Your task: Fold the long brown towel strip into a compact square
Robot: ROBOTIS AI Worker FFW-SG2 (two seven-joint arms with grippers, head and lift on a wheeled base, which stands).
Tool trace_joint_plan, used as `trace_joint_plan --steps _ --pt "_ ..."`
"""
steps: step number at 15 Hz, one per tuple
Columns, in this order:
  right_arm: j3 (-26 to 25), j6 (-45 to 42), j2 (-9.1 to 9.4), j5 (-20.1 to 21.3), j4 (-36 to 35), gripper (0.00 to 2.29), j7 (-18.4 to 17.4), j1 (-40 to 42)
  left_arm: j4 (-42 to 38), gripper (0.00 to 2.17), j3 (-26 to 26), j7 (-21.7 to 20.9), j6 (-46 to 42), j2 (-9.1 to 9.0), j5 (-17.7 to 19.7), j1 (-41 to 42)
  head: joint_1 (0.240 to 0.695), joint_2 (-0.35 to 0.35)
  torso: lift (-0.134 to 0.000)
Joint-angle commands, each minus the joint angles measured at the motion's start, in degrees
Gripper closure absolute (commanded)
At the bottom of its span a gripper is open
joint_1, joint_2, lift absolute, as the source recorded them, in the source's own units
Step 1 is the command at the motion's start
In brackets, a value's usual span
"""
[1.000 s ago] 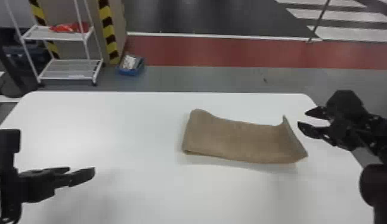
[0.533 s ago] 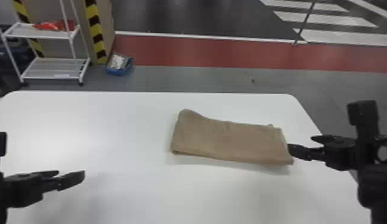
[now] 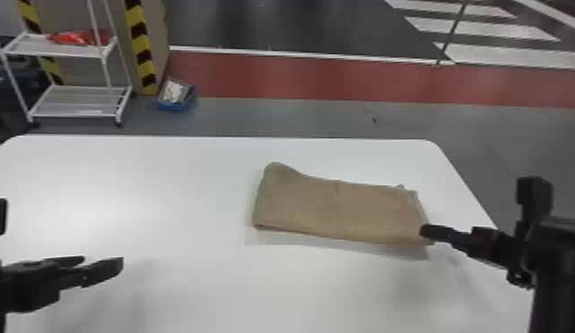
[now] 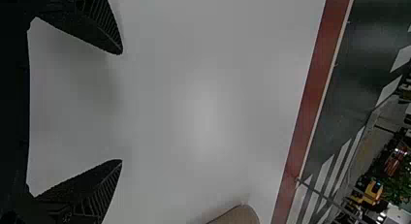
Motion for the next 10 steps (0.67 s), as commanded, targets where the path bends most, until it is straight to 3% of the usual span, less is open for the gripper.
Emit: trace_joint_plan --steps 1,6,10 --pt "-0.23 -1.83 0.1 0.56 3.83 0.09 -1.85 -2.53 0.22 0.09 -0.04 -0.09 0.0 0.18 0.0 0.01 0.695 -0.137 -0.125" --pt "1.36 -4.82 1.41 1.35 7.61 0.13 -5.01 -6.57 0.31 0.09 0.13 -0.27 0.0 0.62 0.09 0.09 0.695 -0.137 -0.125" --pt "4.08 -11.67 1.82 5.39 12.97 0.26 -6.24 -7.89 0.49 0.09 0.75 -0.53 -0.17 0.62 0.18 0.53 0.695 -0.111 -0.125"
